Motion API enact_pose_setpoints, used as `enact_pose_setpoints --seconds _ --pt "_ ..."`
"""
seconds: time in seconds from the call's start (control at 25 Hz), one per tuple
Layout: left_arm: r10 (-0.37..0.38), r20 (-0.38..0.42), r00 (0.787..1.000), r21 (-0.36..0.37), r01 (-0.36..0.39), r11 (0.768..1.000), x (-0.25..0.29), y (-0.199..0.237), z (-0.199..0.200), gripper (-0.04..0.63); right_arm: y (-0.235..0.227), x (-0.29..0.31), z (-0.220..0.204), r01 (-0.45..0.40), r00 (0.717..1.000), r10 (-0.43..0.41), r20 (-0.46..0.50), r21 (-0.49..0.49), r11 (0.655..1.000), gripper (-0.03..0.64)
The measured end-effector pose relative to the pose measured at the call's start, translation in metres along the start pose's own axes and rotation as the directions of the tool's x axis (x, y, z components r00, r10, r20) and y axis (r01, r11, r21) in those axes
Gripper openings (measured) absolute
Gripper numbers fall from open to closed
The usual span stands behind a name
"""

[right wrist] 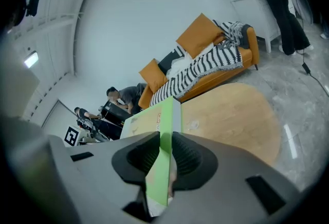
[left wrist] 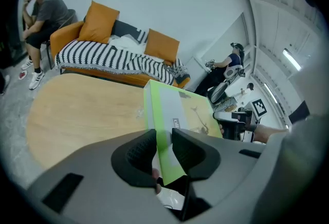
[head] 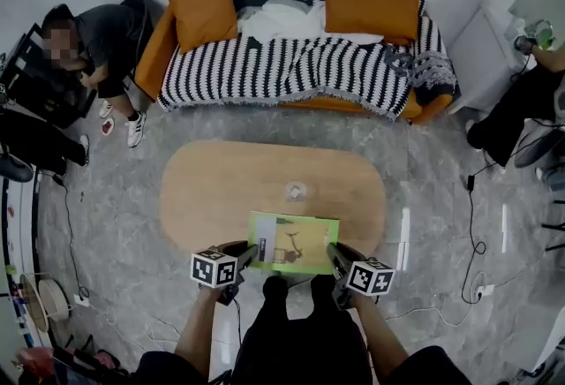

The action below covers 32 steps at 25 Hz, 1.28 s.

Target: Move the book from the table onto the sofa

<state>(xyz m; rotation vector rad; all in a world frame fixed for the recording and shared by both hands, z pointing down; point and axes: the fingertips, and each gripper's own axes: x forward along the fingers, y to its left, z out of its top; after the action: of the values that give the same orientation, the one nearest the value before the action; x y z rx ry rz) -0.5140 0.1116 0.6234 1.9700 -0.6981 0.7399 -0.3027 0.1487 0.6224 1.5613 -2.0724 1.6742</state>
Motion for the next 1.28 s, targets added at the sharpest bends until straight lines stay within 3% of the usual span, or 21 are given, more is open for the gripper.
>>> enact_pose_setpoints --seconds 0.32,0.8,1.0,1.28 --pt "0.007 0.019 1.0 0.026 -0.008 1.0 -0.012 -0.006 0.011 0.104 0.01 -0.005 0.007 -0.003 1.0 0.003 0.027 -0.006 1.0 0.091" --pt "-0.101 -0.063 0.993 0.153 0.11 0.982 -0.017 -0.026 0.008 0.105 0.023 -0.052 -0.016 0.08 0.975 -0.094 0.2 0.073 0.994 0.091" --pt "-0.18 -0.143 0.973 0.241 0.211 0.947 -0.015 -0.047 0.0 0.106 0.027 -0.087 -0.041 0.13 0.937 -0.168 0.307 0.142 0.981 0.089" --pt "-0.246 -0.284 0.927 0.359 0.341 0.869 0.008 -0.103 -0.027 0.104 0.006 -0.157 -0.094 0.195 0.862 -0.298 0.41 0.274 0.942 0.086"
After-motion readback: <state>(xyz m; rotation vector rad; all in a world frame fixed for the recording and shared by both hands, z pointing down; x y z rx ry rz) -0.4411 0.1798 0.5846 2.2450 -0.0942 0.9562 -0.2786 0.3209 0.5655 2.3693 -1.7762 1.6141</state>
